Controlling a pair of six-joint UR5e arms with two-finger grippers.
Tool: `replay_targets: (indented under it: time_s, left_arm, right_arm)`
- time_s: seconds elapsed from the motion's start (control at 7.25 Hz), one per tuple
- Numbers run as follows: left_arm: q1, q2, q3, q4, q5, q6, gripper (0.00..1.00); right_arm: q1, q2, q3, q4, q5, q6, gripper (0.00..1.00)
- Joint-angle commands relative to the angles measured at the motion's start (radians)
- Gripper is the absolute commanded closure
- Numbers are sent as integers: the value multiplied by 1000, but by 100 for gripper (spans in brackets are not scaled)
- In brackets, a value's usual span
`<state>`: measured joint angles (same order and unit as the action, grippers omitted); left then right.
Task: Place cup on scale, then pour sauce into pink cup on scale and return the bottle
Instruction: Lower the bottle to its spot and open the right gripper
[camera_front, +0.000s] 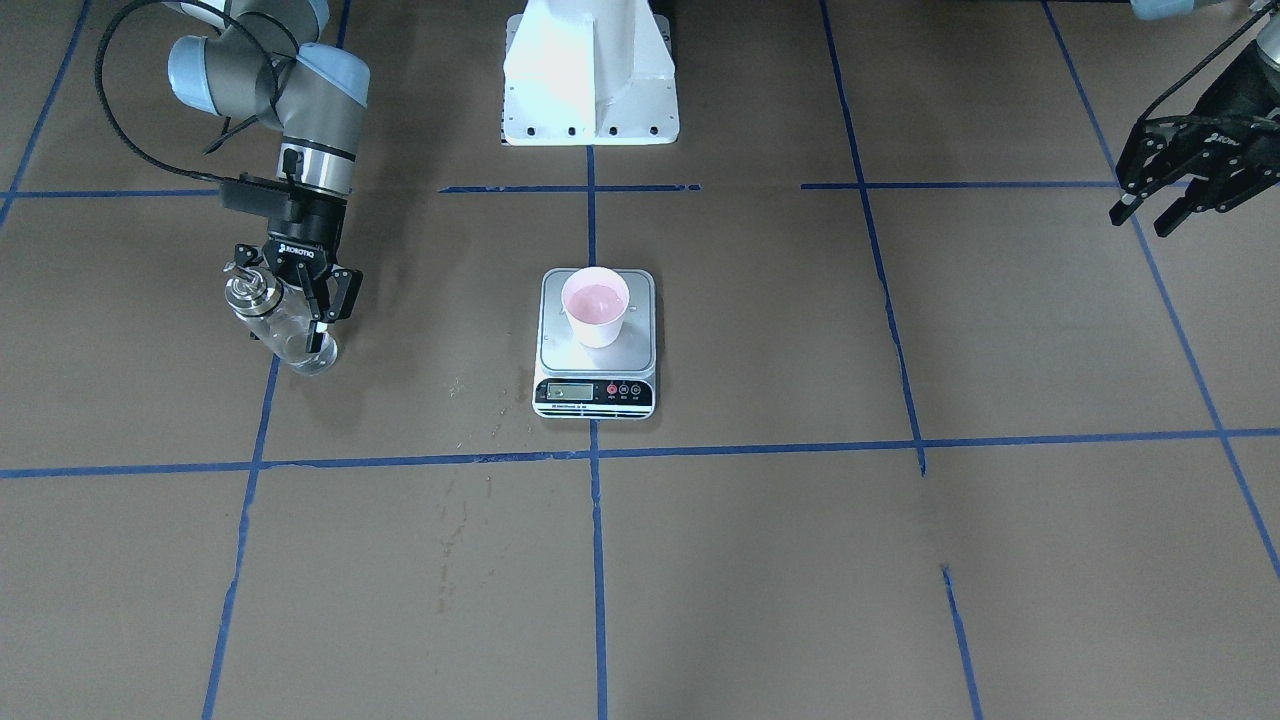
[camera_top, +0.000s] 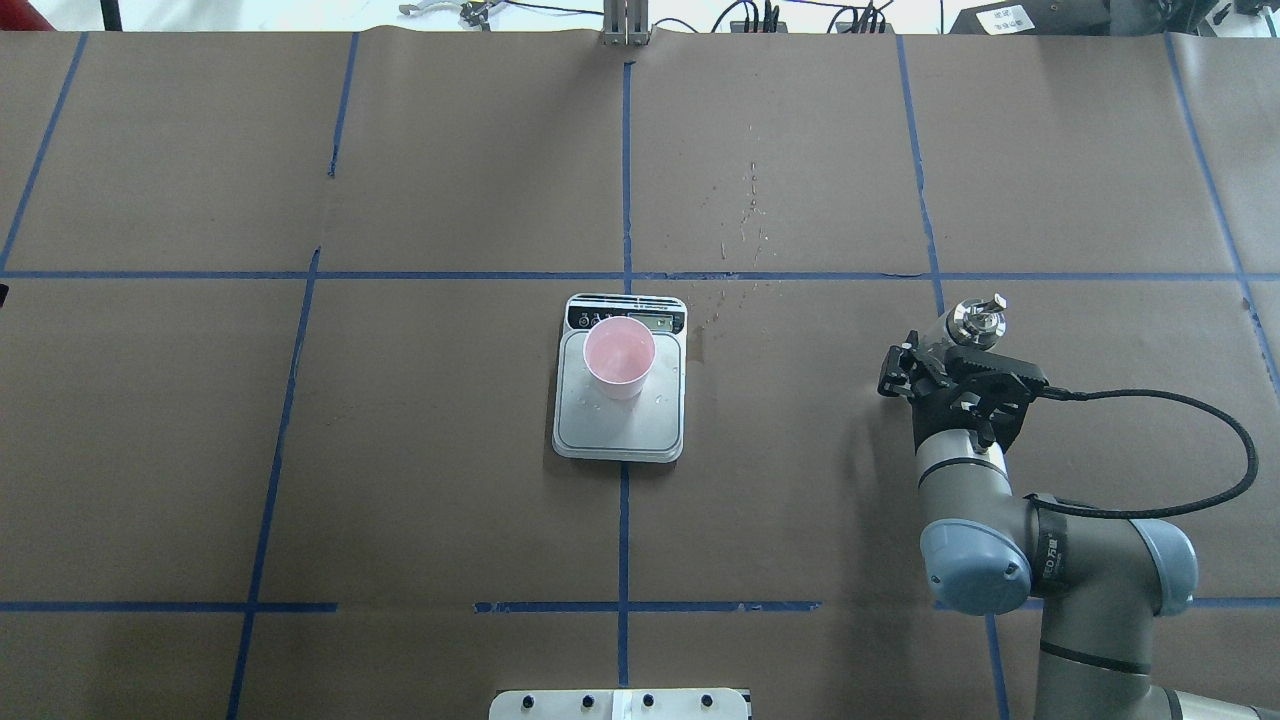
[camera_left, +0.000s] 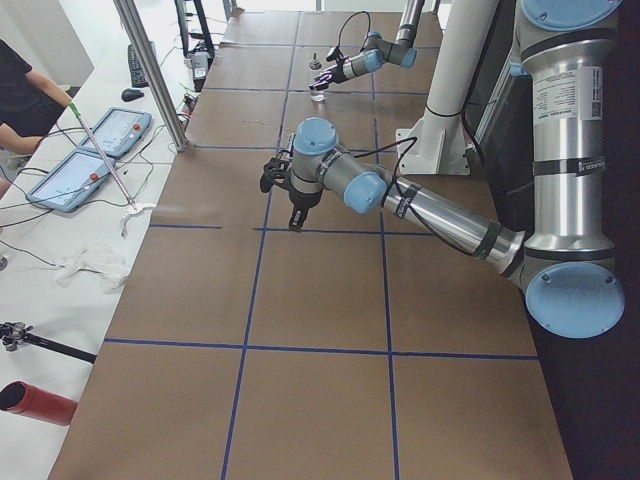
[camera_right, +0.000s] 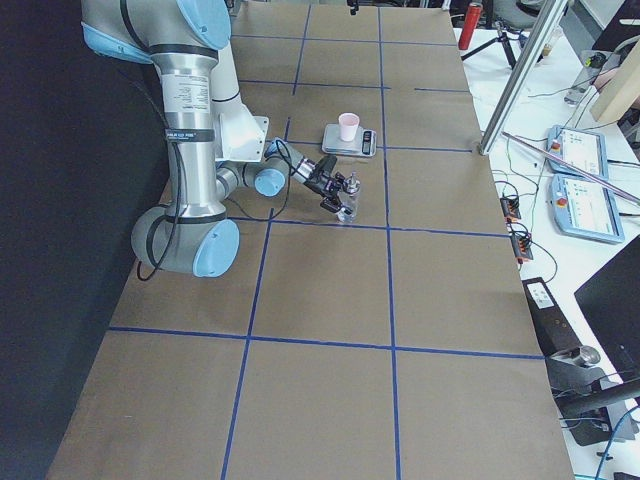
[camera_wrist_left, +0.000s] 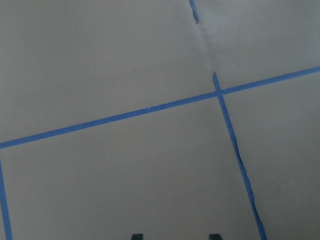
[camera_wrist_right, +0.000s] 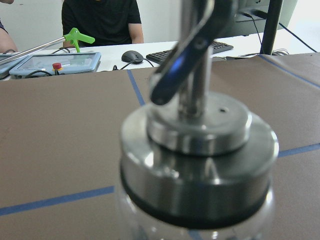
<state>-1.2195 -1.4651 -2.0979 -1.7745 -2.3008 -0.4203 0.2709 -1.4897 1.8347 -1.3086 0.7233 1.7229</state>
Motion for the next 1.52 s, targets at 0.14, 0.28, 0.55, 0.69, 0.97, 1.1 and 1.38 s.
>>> replay_targets:
  time_s: [0.14, 0.28, 0.55, 0.69, 0.97, 1.1, 1.38]
  left_arm:
    - [0, 6, -4, 0, 0, 0, 46]
    - [0, 9, -7, 0, 0, -1, 46]
    - [0, 9, -8, 0, 0, -2, 46]
    - [0, 8, -10, 0, 0, -2, 46]
    - [0, 8, -13, 0, 0, -2, 45]
    - [0, 6, -11, 0, 0, -2, 45]
    - [0, 8, -11, 0, -2, -2, 45]
  right_arm:
    - [1, 3, 11, 0, -5, -15, 1]
    - [1, 6, 11, 0, -8, -19, 0]
    - [1, -3, 11, 0, -34, -20, 0]
    - [-4, -4, 14, 0, -47, -19, 0]
    - [-57, -27, 38, -1, -89, -17, 0]
    - [-80, -65, 93, -1, -90, -17, 0]
    - [-130, -116, 158, -1, -91, -8, 0]
